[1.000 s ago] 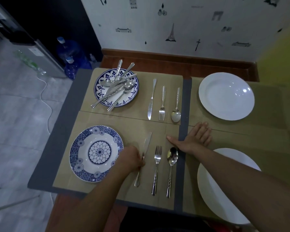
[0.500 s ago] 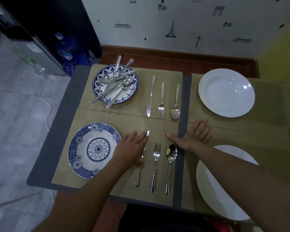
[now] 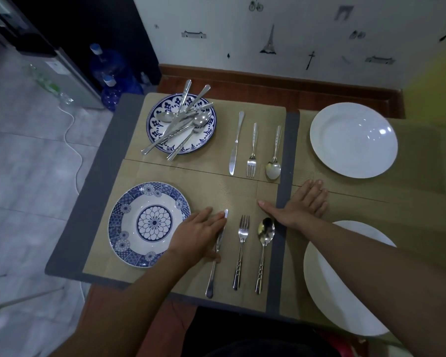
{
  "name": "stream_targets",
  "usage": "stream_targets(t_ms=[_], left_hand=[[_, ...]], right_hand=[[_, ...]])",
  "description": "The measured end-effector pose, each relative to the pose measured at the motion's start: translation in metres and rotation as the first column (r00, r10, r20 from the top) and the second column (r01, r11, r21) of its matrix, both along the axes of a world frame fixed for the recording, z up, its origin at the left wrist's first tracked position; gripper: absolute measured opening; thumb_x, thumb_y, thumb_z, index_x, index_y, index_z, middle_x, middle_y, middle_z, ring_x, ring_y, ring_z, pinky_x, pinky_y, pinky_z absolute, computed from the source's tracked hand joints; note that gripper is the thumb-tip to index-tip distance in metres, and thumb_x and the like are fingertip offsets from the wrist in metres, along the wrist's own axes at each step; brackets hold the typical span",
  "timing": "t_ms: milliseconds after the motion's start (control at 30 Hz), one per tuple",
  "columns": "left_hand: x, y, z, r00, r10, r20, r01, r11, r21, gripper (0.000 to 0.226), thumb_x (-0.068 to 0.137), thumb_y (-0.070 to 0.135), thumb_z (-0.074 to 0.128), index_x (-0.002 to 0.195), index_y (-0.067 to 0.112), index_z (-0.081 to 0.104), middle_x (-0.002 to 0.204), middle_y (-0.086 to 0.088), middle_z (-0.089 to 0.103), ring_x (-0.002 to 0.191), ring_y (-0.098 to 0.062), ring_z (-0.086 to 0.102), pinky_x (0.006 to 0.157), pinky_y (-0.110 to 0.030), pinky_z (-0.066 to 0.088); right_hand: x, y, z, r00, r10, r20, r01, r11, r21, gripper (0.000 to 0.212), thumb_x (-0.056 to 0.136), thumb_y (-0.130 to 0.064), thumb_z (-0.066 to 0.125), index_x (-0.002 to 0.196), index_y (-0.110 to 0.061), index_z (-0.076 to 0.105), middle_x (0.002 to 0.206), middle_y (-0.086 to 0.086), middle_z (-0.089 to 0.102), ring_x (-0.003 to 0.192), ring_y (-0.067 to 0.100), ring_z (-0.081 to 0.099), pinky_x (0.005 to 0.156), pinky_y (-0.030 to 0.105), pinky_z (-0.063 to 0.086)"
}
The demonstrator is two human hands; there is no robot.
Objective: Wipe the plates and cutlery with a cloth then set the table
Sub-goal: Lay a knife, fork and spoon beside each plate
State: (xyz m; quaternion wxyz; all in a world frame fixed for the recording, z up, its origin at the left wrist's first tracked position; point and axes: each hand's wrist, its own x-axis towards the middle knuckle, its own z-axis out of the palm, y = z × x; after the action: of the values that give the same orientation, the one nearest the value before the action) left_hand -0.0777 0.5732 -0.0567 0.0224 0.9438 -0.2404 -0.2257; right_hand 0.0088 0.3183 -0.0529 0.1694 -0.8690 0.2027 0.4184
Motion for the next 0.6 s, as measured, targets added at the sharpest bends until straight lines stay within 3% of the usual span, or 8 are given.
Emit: stream_targets(t_ms=[167, 433, 500, 600], left_hand=[[0.000, 0.002, 0.001, 0.999, -0.032, 0.039, 0.032, 0.999, -0.011, 0.113, 0.033, 0.071, 0.088, 0.130, 0.018, 0.064, 0.135, 0.003, 0.065, 0.122, -0.027, 0.063, 0.093, -0.039, 0.055], [-0.001, 0.001, 0.007, 0.999, 0.009, 0.036, -0.008, 0.999, -0.043, 0.109, 0.035, 0.068, 0.090, 0.128, 0.017, 0.064, 0.136, 0.001, 0.064, 0.123, -0.028, 0.062, 0.092, -0.040, 0.055], [0.001, 0.000, 0.010, 1.000, 0.029, -0.006, -0.029, 0.998, -0.050, 0.108, 0.041, 0.064, 0.090, 0.132, 0.016, 0.061, 0.141, 0.001, 0.060, 0.129, -0.029, 0.058, 0.097, -0.041, 0.052], [0.003, -0.002, 0.012, 0.997, 0.051, -0.049, -0.055, 0.994, -0.094, 0.101, 0.066, 0.055, 0.084, 0.150, 0.017, 0.042, 0.160, 0.002, 0.035, 0.149, -0.027, 0.030, 0.118, -0.041, 0.029]], right_hand=[[0.000, 0.000, 0.000, 1.000, -0.002, 0.002, 0.002, 1.000, -0.002, 0.164, 0.051, -0.106, 0.045, 0.144, -0.007, -0.047, 0.149, 0.016, -0.056, 0.141, 0.038, -0.048, 0.118, 0.055, -0.023], [0.000, 0.000, 0.003, 1.000, 0.000, 0.005, 0.000, 1.000, 0.014, 0.163, 0.052, -0.104, 0.047, 0.143, -0.007, -0.047, 0.148, 0.016, -0.057, 0.141, 0.038, -0.048, 0.117, 0.055, -0.024], [0.000, 0.001, 0.003, 1.000, 0.000, 0.002, -0.001, 1.000, 0.015, 0.163, 0.052, -0.105, 0.046, 0.143, -0.007, -0.047, 0.148, 0.016, -0.057, 0.141, 0.038, -0.048, 0.117, 0.055, -0.024], [0.000, 0.001, 0.002, 1.000, 0.001, 0.004, -0.001, 1.000, 0.010, 0.164, 0.050, -0.106, 0.044, 0.144, -0.007, -0.046, 0.149, 0.017, -0.056, 0.141, 0.038, -0.048, 0.117, 0.055, -0.024]])
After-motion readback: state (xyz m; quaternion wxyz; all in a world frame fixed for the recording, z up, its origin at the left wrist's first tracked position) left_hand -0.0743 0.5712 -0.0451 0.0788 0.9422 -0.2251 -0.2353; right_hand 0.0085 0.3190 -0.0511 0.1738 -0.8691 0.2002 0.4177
